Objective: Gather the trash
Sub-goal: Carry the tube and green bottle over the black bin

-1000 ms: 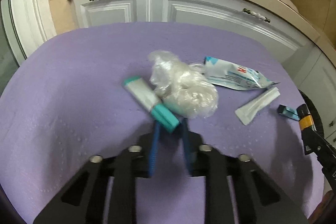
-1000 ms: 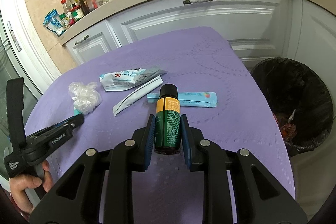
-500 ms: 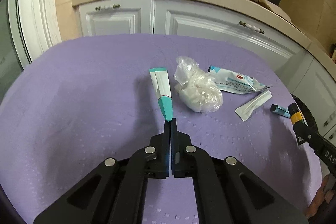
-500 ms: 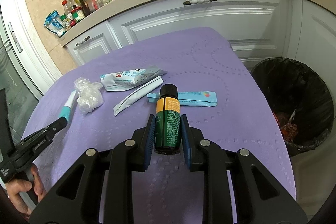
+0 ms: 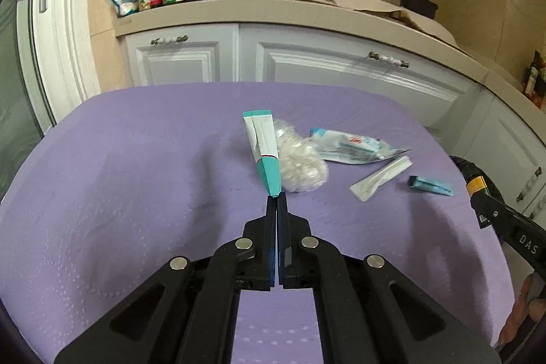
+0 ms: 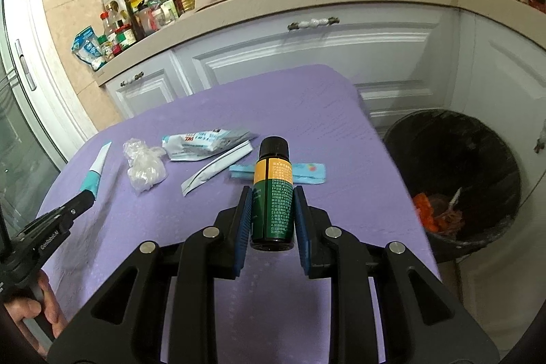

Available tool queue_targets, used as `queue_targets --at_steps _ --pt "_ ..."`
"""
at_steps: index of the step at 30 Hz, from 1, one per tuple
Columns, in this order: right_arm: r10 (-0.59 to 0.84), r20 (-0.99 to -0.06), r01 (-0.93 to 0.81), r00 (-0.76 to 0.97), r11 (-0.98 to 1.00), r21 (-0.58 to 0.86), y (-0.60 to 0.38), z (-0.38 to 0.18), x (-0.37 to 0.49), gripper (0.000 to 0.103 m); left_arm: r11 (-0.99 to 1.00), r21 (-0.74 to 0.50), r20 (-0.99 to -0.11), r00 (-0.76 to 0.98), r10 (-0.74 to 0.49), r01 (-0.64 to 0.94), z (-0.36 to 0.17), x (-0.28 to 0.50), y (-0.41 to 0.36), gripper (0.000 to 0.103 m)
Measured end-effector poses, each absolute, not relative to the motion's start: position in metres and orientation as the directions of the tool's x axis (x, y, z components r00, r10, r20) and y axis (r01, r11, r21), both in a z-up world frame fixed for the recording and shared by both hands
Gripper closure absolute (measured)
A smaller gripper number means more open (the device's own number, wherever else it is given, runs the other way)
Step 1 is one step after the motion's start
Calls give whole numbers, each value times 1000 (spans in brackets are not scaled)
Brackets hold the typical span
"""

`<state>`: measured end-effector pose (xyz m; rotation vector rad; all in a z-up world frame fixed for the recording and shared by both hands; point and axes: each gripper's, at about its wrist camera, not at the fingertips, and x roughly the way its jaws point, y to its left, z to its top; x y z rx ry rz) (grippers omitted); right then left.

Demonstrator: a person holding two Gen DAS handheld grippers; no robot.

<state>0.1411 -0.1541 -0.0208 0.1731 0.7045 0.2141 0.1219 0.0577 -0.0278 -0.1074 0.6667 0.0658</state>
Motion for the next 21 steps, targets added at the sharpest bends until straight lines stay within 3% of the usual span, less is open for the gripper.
queue_targets --at_steps 10,21 --pt "173 -588 -67 790 978 197 -192 -5 129 80 997 -73 -564 825 -31 -13 -6 112 20 102" --pt "40 -548 60 836 985 163 -256 9 119 80 983 -82 -506 844 -181 162 12 115 -56 102"
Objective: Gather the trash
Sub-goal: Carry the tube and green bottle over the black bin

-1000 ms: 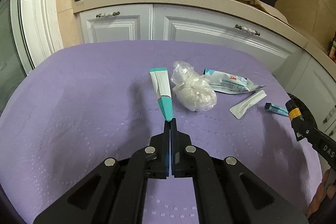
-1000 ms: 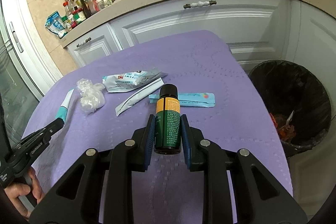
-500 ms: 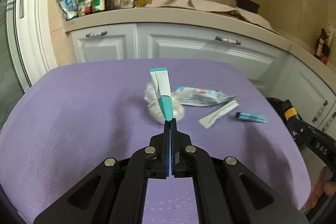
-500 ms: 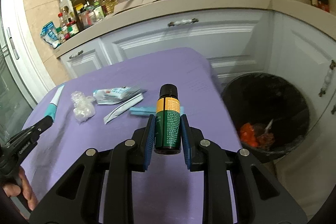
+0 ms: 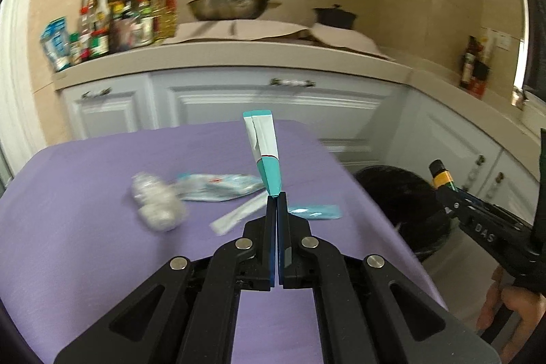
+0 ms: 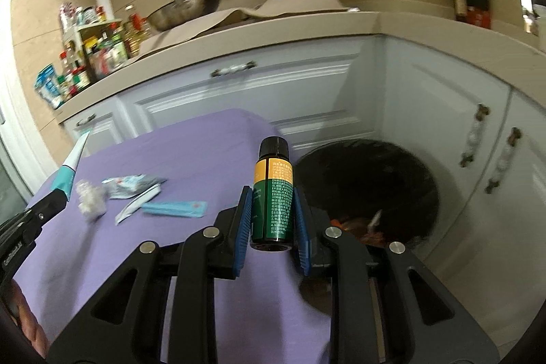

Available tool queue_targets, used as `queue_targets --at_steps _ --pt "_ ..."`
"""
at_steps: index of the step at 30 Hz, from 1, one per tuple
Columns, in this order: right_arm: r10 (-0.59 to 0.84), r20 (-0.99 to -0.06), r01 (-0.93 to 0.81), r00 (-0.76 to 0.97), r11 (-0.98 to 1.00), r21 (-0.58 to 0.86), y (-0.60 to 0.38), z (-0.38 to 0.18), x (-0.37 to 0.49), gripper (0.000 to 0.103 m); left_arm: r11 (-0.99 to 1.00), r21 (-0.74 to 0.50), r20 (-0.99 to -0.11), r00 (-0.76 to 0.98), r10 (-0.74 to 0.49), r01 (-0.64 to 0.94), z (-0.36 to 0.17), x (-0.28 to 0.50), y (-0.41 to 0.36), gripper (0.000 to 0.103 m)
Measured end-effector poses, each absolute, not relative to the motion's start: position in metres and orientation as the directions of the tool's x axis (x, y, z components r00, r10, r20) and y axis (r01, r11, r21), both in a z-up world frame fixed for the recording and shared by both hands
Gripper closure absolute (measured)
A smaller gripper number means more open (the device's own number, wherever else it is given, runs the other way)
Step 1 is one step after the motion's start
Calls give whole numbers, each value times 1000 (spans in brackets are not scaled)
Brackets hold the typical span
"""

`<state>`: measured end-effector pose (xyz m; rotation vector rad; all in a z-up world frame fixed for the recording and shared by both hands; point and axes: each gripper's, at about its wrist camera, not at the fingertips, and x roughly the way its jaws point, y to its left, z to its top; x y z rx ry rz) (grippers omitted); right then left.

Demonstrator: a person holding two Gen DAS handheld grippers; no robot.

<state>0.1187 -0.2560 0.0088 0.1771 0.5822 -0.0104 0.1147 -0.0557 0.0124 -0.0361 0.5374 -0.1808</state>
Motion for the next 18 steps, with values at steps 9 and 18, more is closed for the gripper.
queue_targets --at_steps 9,18 --pt "-49 -519 131 854 984 122 -298 17 116 80 953 -75 -463 836 -293 292 17 123 -122 102" --pt "-99 -497 173 862 979 104 -328 18 120 80 931 -41 -452 824 -342 364 12 135 -173 102"
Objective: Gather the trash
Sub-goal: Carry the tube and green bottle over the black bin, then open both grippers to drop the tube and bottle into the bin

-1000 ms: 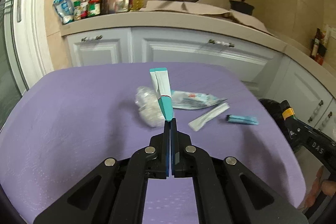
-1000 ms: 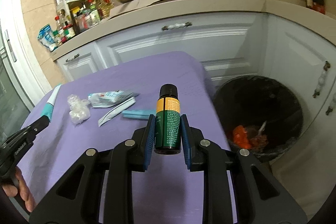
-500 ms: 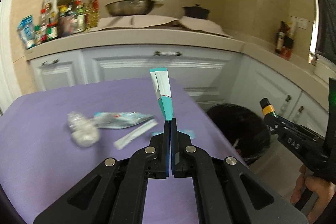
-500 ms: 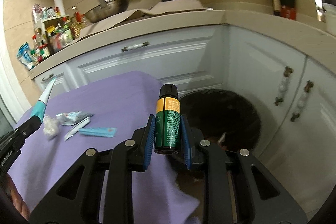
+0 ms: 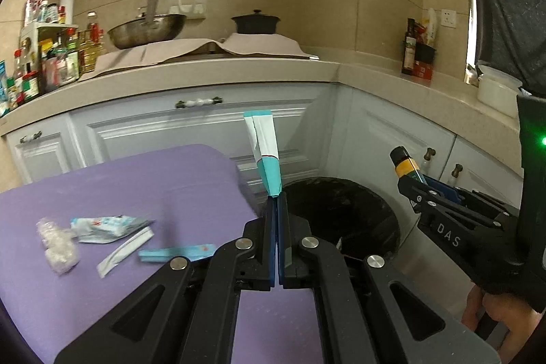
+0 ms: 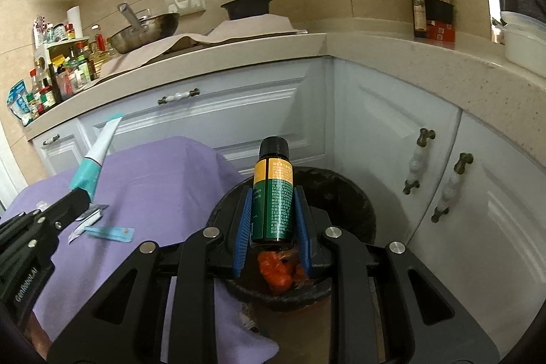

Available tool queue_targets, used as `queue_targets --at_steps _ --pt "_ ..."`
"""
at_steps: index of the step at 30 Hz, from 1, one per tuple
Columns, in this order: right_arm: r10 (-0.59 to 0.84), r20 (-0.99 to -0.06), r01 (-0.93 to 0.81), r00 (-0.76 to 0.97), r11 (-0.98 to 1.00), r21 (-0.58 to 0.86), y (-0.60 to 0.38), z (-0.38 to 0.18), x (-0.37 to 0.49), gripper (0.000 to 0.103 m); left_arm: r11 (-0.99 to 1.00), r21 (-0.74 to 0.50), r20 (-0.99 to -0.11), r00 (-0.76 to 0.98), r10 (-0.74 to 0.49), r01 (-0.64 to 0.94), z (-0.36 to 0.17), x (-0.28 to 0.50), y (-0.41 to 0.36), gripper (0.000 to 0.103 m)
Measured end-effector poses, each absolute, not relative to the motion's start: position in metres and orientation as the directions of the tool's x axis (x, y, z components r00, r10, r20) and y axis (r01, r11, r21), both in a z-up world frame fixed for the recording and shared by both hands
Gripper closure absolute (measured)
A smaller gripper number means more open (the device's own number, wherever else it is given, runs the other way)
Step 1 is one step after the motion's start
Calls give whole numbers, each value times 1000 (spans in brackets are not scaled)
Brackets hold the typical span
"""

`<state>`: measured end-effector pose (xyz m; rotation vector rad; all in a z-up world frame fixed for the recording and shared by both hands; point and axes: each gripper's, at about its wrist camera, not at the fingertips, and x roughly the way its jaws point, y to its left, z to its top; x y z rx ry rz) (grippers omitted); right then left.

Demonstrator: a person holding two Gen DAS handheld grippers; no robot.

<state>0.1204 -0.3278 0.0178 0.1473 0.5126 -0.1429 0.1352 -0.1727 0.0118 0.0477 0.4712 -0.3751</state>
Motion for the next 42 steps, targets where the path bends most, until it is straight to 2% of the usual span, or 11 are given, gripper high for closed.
queue_targets --at_steps 33,35,36,37,42 --pt "-158 -484 236 861 966 104 -372 -6 161 79 926 0 -504 800 -325 376 -14 189 -237 102" --pt "-168 -465 244 869 964 106 -375 -8 166 75 925 -1 -518 791 -325 379 -18 196 -242 101" --pt "-171 -460 247 871 963 110 -377 -9 169 64 925 -4 -522 788 -325 379 -20 199 -243 100" --pt "-181 -455 258 872 960 113 -379 -10 171 58 928 -4 -528 787 -319 374 -22 202 -244 94" --pt "-183 -466 267 866 956 120 -381 -16 176 58 933 -15 -542 781 -311 361 -29 206 -242 77"
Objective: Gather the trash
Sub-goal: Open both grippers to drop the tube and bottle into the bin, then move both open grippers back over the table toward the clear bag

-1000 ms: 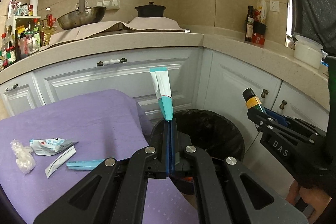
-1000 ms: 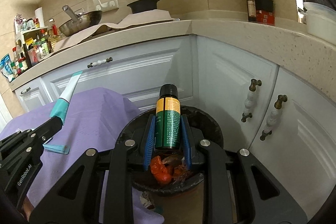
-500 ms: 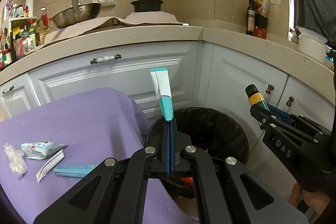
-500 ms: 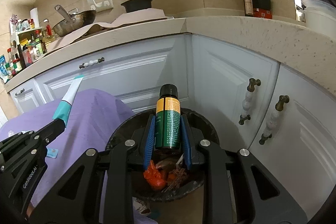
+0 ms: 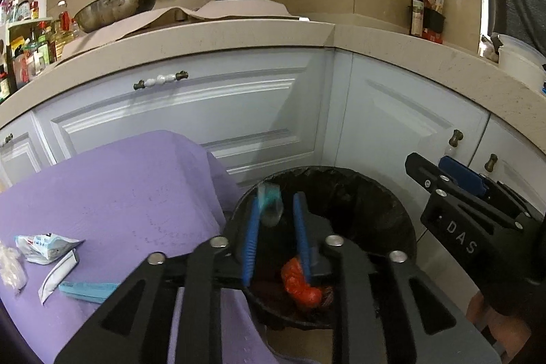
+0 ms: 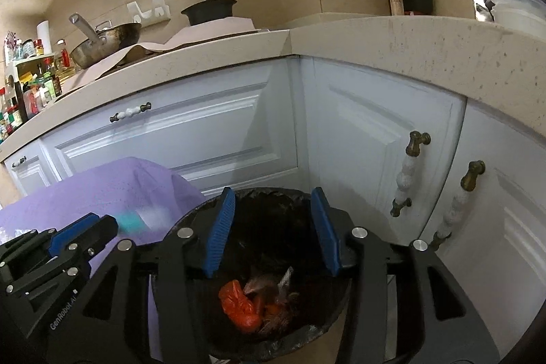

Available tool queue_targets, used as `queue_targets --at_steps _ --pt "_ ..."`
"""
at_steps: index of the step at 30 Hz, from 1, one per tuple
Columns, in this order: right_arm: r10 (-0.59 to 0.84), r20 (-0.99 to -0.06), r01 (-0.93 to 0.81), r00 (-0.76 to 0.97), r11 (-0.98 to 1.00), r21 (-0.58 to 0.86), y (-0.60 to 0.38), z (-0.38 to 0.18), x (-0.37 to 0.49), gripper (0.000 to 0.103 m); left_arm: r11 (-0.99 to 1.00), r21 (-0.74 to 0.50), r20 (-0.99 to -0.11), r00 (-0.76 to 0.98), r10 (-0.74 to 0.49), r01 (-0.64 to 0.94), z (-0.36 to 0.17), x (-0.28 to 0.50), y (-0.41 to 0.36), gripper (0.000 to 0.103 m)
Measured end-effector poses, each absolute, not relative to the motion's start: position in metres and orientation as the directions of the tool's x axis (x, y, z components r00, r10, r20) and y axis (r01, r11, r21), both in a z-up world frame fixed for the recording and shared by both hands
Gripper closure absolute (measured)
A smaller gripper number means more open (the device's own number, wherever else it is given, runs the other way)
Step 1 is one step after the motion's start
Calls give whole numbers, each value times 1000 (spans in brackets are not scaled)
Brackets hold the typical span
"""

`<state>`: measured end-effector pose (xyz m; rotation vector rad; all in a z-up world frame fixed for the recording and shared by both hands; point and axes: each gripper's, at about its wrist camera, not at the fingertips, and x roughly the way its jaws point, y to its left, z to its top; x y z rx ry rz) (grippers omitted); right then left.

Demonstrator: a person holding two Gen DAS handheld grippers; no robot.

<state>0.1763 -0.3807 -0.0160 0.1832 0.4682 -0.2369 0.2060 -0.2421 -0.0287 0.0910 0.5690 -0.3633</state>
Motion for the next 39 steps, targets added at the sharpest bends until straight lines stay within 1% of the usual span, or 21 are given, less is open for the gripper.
queue_targets --at_steps 6,8,12,18,23,26,34,39 --pt "-185 -471 265 863 958 110 -374 -19 174 58 936 -23 -533 788 -308 350 -24 203 -236 69" --pt "-182 -471 265 863 958 114 -372 -18 172 58 938 -22 -525 795 -305 345 -22 201 -233 64" --pt "-167 -471 251 866 961 121 -365 -15 167 58 943 -24 -520 802 -295 331 -17 195 -219 59" --pt "-113 -474 201 873 970 139 -338 -9 161 58 959 -32 -527 810 -256 282 -13 186 -183 57" --pt "-51 -470 138 881 979 153 -304 -2 158 58 976 -28 -530 824 -199 218 -12 175 -140 55" --pt "-11 -470 96 883 983 157 -281 2 159 58 986 -26 -532 833 -151 163 -12 170 -110 50" --pt "80 -479 -6 874 988 155 -220 7 165 58 1000 -19 -563 826 6 -20 -23 170 -30 45" --pt "130 -498 -61 857 986 153 -184 5 173 58 994 -6 -578 811 85 -109 -29 174 5 39"
